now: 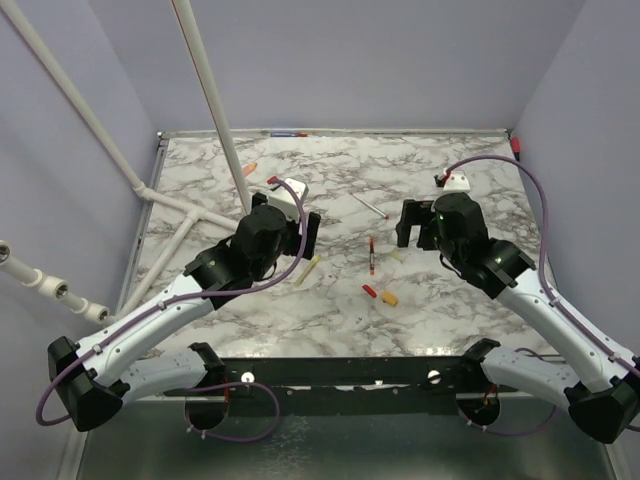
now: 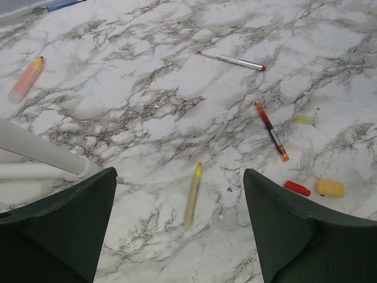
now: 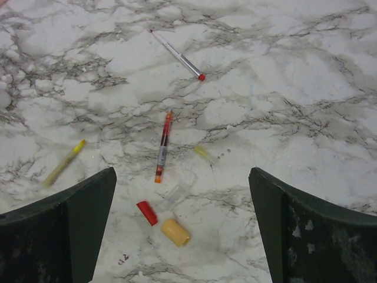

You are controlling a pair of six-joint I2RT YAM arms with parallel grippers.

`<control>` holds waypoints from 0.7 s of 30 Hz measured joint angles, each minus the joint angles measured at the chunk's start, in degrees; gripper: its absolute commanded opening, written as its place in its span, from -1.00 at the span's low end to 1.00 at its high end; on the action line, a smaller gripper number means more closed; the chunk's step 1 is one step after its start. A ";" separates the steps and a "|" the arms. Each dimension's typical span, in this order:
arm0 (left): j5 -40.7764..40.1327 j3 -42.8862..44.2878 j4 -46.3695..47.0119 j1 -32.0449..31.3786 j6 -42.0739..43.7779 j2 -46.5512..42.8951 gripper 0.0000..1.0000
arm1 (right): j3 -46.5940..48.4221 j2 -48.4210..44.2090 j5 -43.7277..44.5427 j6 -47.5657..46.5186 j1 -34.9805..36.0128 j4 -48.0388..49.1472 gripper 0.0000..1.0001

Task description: Insert the pens into the pen caps

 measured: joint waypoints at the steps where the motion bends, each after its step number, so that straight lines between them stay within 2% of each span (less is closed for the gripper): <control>1: -0.20 -0.28 -0.02 0.00 -0.09 -0.48 0.77 | 0.00 0.26 -0.11 0.02 0.00 -0.48 0.90; 13: -2.49 -1.42 -1.20 0.00 0.39 -0.42 0.77 | -1.42 4.81 -3.91 2.97 0.00 -3.89 0.63; 21: -2.45 -1.42 -1.36 0.00 0.42 0.15 0.77 | -2.14 12.96 -8.37 4.66 0.00 -3.34 0.41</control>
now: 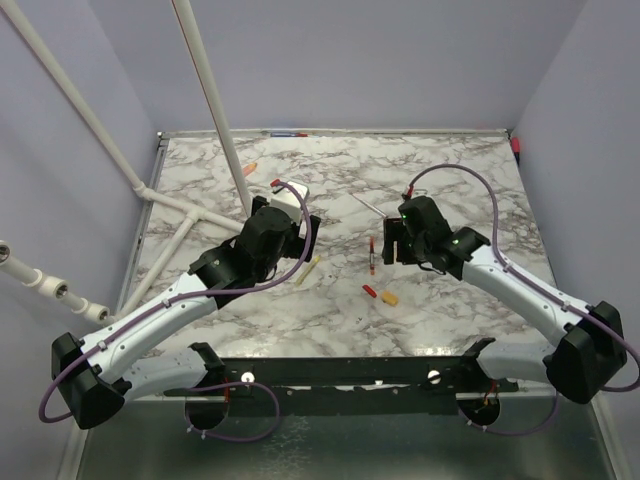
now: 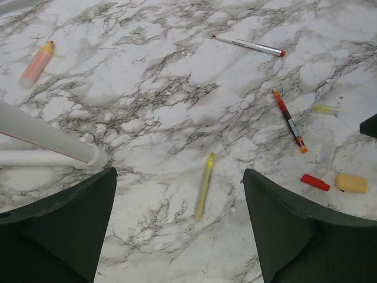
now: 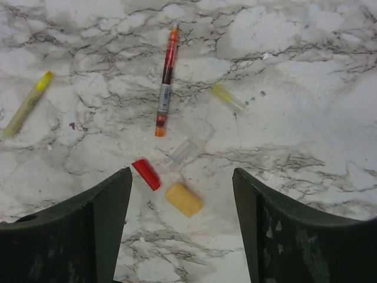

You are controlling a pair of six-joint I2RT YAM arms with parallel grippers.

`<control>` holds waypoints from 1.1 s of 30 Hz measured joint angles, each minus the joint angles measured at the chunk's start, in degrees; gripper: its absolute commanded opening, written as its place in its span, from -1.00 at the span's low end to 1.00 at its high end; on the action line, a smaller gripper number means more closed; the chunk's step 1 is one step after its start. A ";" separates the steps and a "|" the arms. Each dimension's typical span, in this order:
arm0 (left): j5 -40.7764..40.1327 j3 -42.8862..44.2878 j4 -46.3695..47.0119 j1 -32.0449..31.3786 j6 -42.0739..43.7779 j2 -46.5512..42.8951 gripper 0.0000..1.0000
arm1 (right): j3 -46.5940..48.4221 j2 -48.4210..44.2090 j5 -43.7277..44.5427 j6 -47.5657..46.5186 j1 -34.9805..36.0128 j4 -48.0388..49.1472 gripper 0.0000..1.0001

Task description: Insert the pens into the pen caps

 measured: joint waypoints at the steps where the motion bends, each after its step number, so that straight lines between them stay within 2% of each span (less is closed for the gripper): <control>1: 0.00 0.00 0.00 0.00 0.00 0.00 0.77 | -0.22 0.98 -0.66 0.24 0.00 0.24 0.36; 7: 0.00 0.00 -0.02 0.00 0.00 -0.07 0.77 | -0.35 6.86 -3.50 2.19 0.02 3.54 0.20; 13: 0.02 0.00 -0.07 0.00 -0.02 -0.13 0.77 | 1.36 14.12 -4.07 4.42 0.31 6.36 0.13; 23: 0.02 0.00 -0.87 0.00 -0.02 -1.20 0.78 | 9.49 24.74 0.37 7.17 0.42 8.13 -0.13; 33: 0.26 0.00 -0.87 0.00 -0.02 -1.99 0.78 | 14.78 33.29 4.59 7.96 0.42 8.15 -0.27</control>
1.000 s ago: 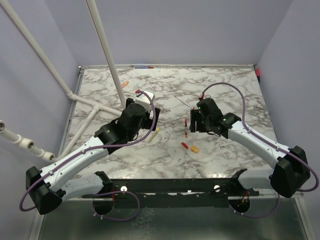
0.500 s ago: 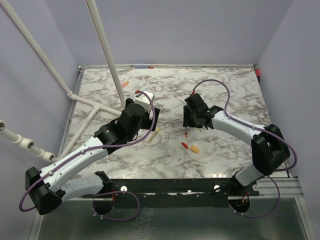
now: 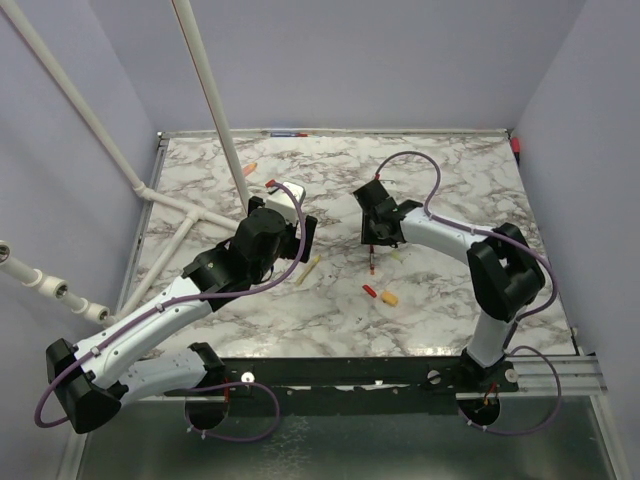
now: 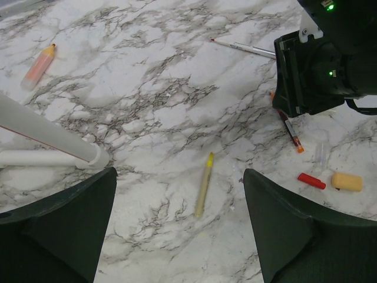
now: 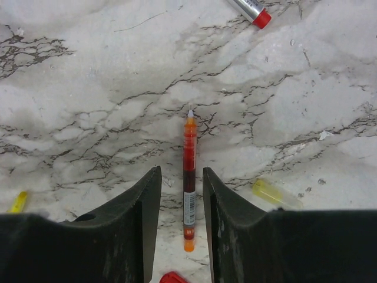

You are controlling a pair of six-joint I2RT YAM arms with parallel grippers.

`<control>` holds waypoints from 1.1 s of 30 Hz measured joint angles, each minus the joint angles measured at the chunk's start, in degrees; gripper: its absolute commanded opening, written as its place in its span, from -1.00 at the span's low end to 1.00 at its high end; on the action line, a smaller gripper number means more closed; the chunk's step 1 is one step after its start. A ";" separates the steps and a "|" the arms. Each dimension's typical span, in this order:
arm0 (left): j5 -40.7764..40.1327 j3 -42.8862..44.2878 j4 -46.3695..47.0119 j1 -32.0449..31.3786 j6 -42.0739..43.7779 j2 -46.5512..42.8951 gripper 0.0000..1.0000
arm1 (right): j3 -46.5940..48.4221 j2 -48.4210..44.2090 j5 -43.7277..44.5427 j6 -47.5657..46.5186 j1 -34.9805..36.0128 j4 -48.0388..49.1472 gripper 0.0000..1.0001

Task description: Insert the pens into the pen caps

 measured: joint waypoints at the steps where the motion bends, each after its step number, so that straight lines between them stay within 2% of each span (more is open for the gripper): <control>1: 0.04 0.00 0.00 0.00 -0.02 0.00 0.77 | 0.26 0.52 0.04 0.04 0.00 -0.02 -0.29; 9: 0.26 0.00 -0.02 0.00 -0.02 0.00 0.77 | 1.40 4.57 0.83 0.15 0.00 0.33 -0.34; 17: 0.35 0.00 -0.02 0.00 -0.02 0.00 0.78 | 1.40 5.92 1.68 0.15 0.00 0.74 -0.49; 25: 0.37 0.00 -0.02 0.00 -0.02 0.00 0.78 | 1.38 6.10 1.92 0.11 0.02 1.40 -0.79; 28: 0.37 0.00 -0.02 0.00 -0.02 0.11 0.77 | 1.11 6.10 2.01 0.13 0.04 1.81 -0.98; 33: 0.39 0.00 -0.02 0.00 -0.04 0.42 0.77 | -0.46 5.31 2.51 0.13 0.11 3.74 -0.99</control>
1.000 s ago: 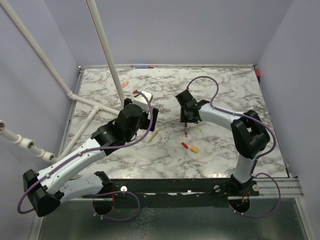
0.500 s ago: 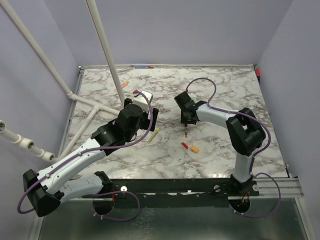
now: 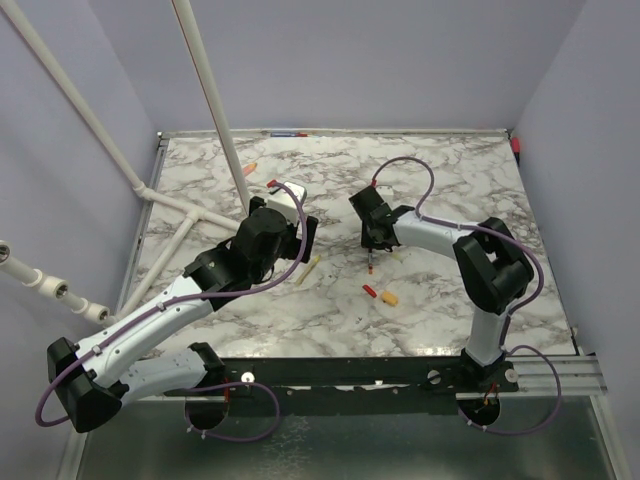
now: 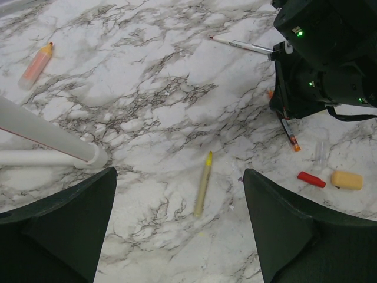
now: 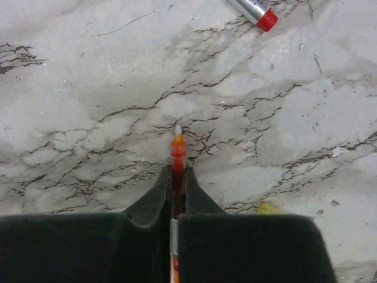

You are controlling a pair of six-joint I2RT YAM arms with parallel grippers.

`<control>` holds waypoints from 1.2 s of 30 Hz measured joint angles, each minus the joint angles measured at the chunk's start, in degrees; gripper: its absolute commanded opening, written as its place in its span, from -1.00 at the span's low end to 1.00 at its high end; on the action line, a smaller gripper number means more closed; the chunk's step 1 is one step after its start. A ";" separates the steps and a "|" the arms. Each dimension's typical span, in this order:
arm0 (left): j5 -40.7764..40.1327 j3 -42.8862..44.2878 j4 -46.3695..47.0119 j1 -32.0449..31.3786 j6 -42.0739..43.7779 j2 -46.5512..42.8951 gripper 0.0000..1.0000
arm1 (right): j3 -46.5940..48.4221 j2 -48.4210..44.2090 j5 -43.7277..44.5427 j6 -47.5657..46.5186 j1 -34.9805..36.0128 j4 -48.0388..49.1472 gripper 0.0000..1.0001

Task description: Insert the pens into the pen caps

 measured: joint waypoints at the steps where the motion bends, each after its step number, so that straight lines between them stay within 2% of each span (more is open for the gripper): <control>1: 0.02 0.00 0.00 0.00 -0.02 0.00 0.78 | -0.44 -0.28 0.07 0.00 0.02 0.52 -0.99; 10: 0.48 -1.38 0.57 0.00 -1.05 0.00 0.81 | -3.85 -4.28 -0.24 -0.26 0.02 1.90 -0.99; 21: 9.29 -1.90 2.43 0.00 -1.33 0.07 0.91 | -8.09 -22.34 -5.03 -3.78 0.02 4.33 -0.99; 28: 19.52 -2.21 4.90 0.00 -3.45 0.15 0.91 | -15.47 -35.71 -14.19 -7.21 0.02 7.91 -0.99; 36: 31.82 -9.49 15.87 0.00 -12.28 -2.78 0.91 | -21.70 -49.79 -28.83 -7.41 0.04 15.50 -0.99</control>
